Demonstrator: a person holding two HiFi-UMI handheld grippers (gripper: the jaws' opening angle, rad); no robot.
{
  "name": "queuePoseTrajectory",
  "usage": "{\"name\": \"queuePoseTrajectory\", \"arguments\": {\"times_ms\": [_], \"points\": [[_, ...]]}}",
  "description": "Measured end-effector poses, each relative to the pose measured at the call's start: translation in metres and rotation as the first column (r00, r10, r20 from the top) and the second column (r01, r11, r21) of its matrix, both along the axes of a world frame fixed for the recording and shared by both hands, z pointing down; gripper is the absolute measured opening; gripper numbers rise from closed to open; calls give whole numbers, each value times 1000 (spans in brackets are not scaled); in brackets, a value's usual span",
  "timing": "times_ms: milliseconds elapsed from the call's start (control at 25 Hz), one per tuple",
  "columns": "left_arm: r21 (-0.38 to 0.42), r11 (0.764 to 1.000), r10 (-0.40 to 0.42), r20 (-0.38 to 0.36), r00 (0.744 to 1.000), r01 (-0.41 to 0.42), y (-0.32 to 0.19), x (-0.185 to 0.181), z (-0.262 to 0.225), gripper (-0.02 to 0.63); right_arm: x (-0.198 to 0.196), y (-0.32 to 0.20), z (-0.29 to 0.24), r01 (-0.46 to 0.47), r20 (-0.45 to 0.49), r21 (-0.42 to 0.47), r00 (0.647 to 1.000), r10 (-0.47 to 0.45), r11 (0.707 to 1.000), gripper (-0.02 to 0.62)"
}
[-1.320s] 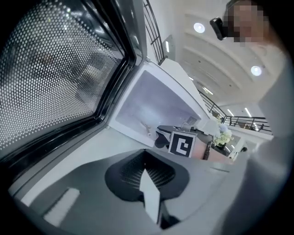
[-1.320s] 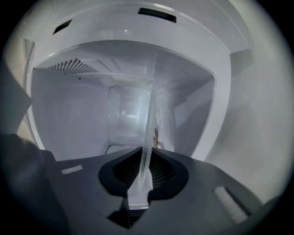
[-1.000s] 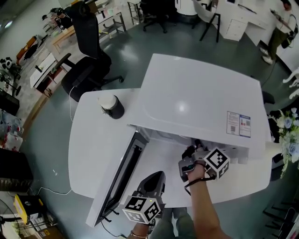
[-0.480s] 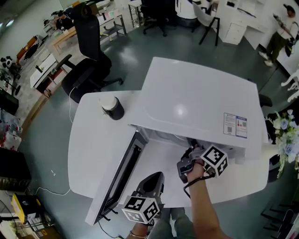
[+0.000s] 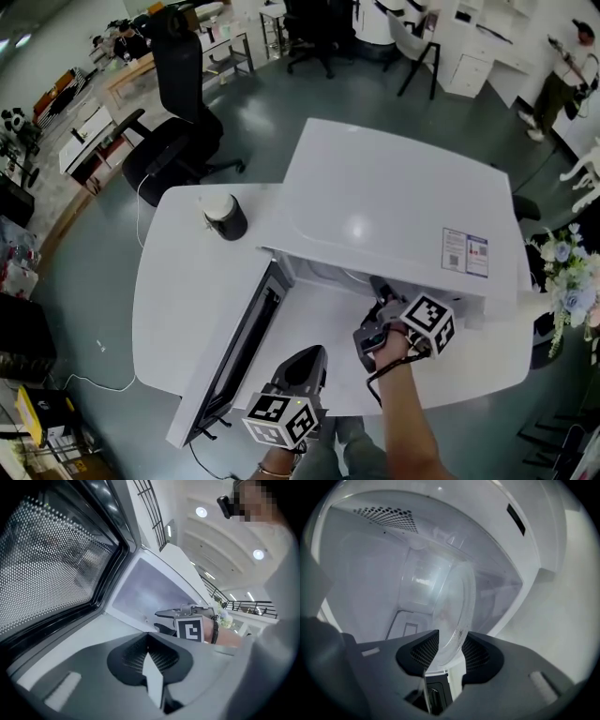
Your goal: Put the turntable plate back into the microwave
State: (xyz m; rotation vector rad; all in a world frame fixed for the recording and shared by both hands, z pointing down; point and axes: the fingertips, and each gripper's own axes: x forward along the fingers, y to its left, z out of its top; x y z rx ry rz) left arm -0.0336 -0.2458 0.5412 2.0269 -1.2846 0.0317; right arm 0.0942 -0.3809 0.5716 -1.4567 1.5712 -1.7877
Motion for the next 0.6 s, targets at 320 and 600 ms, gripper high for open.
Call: {"name": "queuePoseTrajectory", "arguments": {"times_ms": [320,600], "points": [[0,1000,-10,0,1000,10,6,-3,-1,0,0,18,9,-5,13,-51,1000,5,999,135],[7,1000,-11,-6,1000,11,14,-1,-4,0,-1,24,10,8,14,-45,1000,-7,999,133]]}}
